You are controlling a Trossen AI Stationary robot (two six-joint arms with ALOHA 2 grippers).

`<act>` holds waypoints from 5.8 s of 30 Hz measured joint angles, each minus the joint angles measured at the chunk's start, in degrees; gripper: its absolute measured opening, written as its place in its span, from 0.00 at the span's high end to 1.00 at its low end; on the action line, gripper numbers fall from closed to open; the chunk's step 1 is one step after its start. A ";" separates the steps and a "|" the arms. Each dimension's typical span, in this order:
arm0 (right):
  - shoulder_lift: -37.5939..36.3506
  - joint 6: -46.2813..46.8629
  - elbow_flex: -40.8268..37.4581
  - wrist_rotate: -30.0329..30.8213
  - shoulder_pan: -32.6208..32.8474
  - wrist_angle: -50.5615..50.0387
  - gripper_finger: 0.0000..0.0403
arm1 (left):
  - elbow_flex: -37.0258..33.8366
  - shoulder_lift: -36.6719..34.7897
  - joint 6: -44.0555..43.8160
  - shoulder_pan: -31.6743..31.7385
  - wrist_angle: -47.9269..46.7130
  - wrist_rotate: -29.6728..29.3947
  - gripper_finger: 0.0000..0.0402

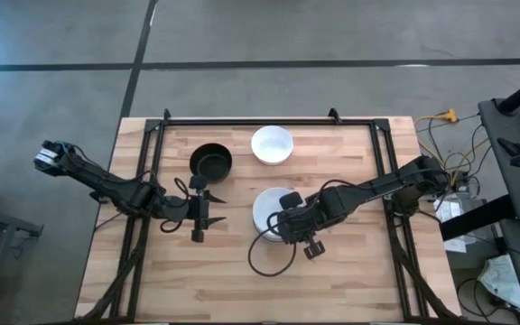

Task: Nest bowls inside each other
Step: Stack the white bowl on top of the white bowl, then stack the black bowl on top of the white bowl

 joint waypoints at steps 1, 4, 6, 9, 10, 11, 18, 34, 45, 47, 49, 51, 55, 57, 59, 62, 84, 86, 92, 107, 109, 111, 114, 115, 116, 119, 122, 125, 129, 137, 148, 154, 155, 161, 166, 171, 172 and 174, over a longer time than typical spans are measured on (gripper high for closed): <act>-0.02 0.01 0.00 0.00 0.00 -0.05 0.86 | 0.00 0.00 0.00 0.00 0.01 0.00 0.51; -0.19 0.02 0.00 -0.01 0.02 -0.21 0.82 | 0.00 0.00 -0.01 0.00 0.02 0.00 0.51; -0.40 0.02 0.00 -0.01 0.02 -0.23 0.80 | 0.00 0.00 0.01 0.00 0.00 0.00 0.51; -1.00 -0.41 0.00 0.03 0.02 -0.20 0.79 | 0.00 0.00 -0.01 0.00 0.01 0.00 0.51; -1.28 -0.73 0.00 0.21 0.02 0.09 0.79 | 0.00 0.00 0.00 0.00 0.00 0.00 0.51; -1.60 -0.82 0.00 0.29 0.02 0.81 0.79 | 0.00 0.00 -0.01 0.00 0.02 0.00 0.51; -3.42 -0.04 3.08 0.43 0.02 -0.54 0.79 | 0.00 0.00 -0.06 0.00 0.00 0.00 0.51; -26.38 12.49 -33.38 0.47 2.58 26.91 0.85 | -5.78 -0.02 -4.91 2.04 -0.62 -18.43 0.51; -48.98 -4.46 -57.46 8.15 2.09 78.11 0.85 | -1.71 2.48 -7.60 27.95 -0.52 9.34 0.51; -51.22 -5.46 -62.83 8.94 1.60 89.59 0.85 | -1.03 4.09 -7.58 32.27 -0.77 15.29 0.51; -52.70 -5.92 -67.61 9.88 0.87 97.43 0.85 | 0.39 6.12 -7.87 35.57 -3.87 18.11 0.51; -53.79 -5.90 -71.85 10.91 0.02 102.42 0.85 | 2.65 8.75 -8.95 37.89 -8.69 19.10 0.51; -54.34 -5.51 -77.72 11.69 -1.53 109.96 0.86 | 6.60 14.33 -8.85 39.85 -15.22 19.50 0.51; -54.60 -4.94 -79.21 12.30 -2.00 112.36 0.86 | 8.16 16.82 -8.39 40.20 -15.84 19.60 0.51; -54.76 -4.96 -79.52 12.49 -2.47 113.10 0.86 | 9.68 19.31 -7.39 40.50 -16.78 19.96 0.51; -54.88 -4.95 -79.45 12.51 -2.52 112.83 0.86 | 11.38 23.12 -7.03 41.23 -18.08 23.08 0.51; -54.15 -4.33 -78.84 12.54 -2.51 110.97 0.85 | 13.80 26.72 -2.42 42.00 -26.59 23.07 0.98; -54.15 -4.33 -78.84 12.74 -2.67 110.22 0.85 | 13.79 24.21 -2.02 40.11 -26.93 21.58 0.99; -54.15 -4.31 -78.84 16.10 -2.75 108.28 0.85 | 13.73 14.53 -1.42 29.67 -27.02 9.51 1.00; -54.19 -4.37 -78.84 19.09 -2.75 108.24 0.85 | 12.85 9.23 36.42 -1.63 -6.73 0.09 1.00; -54.19 -4.37 -78.84 19.09 -2.75 108.20 0.85 | 13.52 10.40 43.14 -3.08 -6.20 -0.98 1.00; -54.19 -4.35 -78.84 19.09 -2.75 108.21 0.85 | 14.94 11.61 47.85 -3.58 -6.07 -1.33 1.00; -54.19 -4.35 -78.84 19.09 -2.75 107.74 0.85 | 18.27 13.55 50.79 -3.44 -6.19 -1.68 1.00; -54.23 -4.35 -78.84 19.19 -2.75 107.31 0.85 | 19.75 14.27 51.46 -3.35 -6.88 -1.68 1.00; -54.22 -4.35 -78.84 19.72 -2.73 107.14 0.85 | 21.42 14.99 52.45 -3.27 -7.82 -1.68 1.00; -54.24 -3.92 -78.84 21.36 -2.75 106.97 0.85 | 27.64 17.19 54.89 -2.55 -13.58 1.43 1.00; -54.24 -3.87 -78.86 21.65 -2.75 106.83 0.85 | 34.33 19.92 55.09 -0.68 -20.44 9.00 1.00; -54.24 -3.88 -78.86 21.65 -2.75 106.30 0.85 | 40.33 23.35 55.08 1.82 -26.66 14.03 1.00; -54.24 -3.89 -78.90 21.67 -2.75 105.52 0.85 | 46.42 28.46 55.43 4.74 -32.66 17.04 1.00; -54.90 -3.89 -78.93 22.65 -2.75 102.95 0.85 | 54.73 37.79 58.84 9.22 -42.38 24.02 1.00; -57.49 -3.89 -78.95 25.08 -2.75 98.72 0.85 | 63.96 42.29 63.57 15.39 -49.80 34.10 1.00; -57.63 -3.89 -78.95 25.95 -2.75 97.84 0.85 | 64.79 43.17 63.61 18.04 -51.33 38.03 1.00; -57.60 -3.89 -78.95 25.99 -2.75 97.85 0.85 | 64.76 43.28 63.60 18.19 -51.75 38.26 1.00; -57.60 -3.89 -78.95 26.02 -2.78 97.84 0.85 | 64.67 44.58 63.62 18.32 -53.26 39.19 1.00; -57.60 -3.89 -78.95 26.04 -2.78 97.82 0.85 | 64.91 45.68 64.94 18.33 -53.48 39.71 1.00; -57.60 -3.89 -78.95 26.06 -2.78 97.80 0.85 | 65.20 47.26 65.03 18.34 -53.49 39.85 1.00; -57.60 -3.89 -78.95 26.06 -2.79 97.80 0.85 | 65.20 47.64 65.07 18.34 -53.53 39.87 1.00; -57.60 -3.89 -78.95 26.10 -2.99 97.71 0.85 | 65.20 48.25 65.06 18.34 -53.63 39.85 1.00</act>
